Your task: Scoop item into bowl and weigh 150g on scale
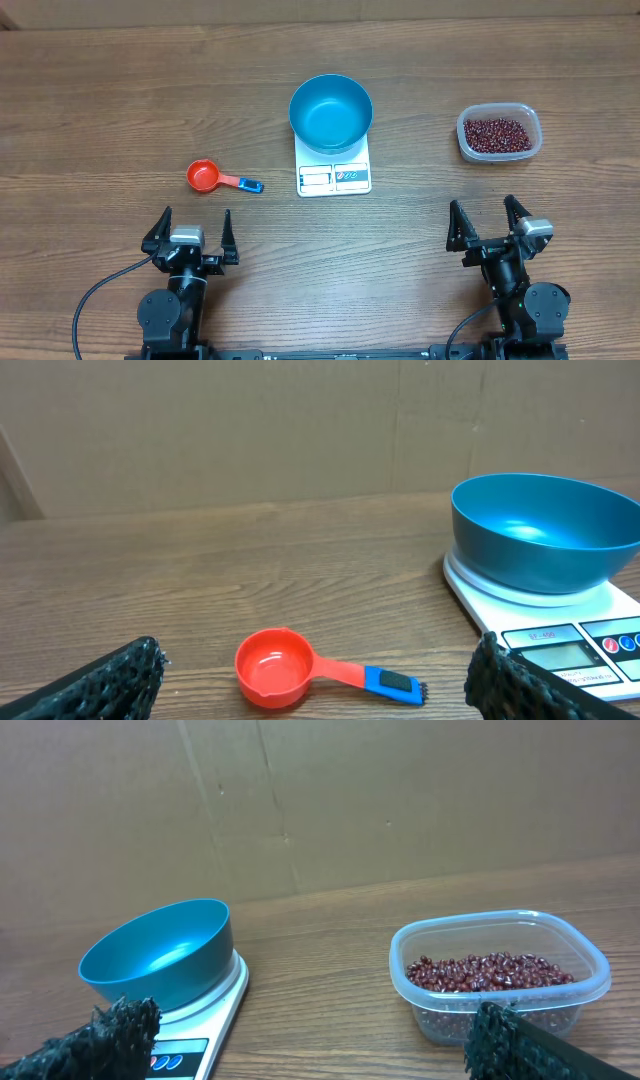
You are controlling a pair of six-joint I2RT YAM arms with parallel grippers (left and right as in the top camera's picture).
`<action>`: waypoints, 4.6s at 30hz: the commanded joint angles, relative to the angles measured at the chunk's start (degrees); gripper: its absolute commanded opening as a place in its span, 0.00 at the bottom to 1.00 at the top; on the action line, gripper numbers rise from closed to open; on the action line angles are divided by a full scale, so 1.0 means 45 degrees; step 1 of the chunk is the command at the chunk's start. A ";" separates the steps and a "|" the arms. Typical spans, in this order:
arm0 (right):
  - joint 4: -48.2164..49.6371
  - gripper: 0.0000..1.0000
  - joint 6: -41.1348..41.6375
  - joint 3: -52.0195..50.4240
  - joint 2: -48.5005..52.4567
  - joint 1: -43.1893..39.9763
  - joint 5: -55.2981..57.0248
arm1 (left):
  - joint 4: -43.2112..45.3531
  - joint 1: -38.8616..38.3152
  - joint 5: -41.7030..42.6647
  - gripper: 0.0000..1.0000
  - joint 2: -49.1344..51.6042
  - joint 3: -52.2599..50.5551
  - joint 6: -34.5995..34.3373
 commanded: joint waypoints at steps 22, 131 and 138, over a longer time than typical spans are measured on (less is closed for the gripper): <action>0.0073 1.00 -0.0053 -0.0136 -0.0102 0.0000 0.0126 | 0.0015 -0.0083 -0.0141 1.00 -0.0131 -0.0087 -0.0160; 0.0073 1.00 -0.0053 -0.0136 -0.0102 0.0000 0.0126 | -0.8029 -0.0073 -0.3691 0.76 1.5072 1.1137 -1.4086; 0.0073 1.00 -0.0053 -0.0136 -0.0102 0.0000 0.0126 | -0.6193 -0.0073 -0.3691 0.69 1.8122 1.1137 -1.4848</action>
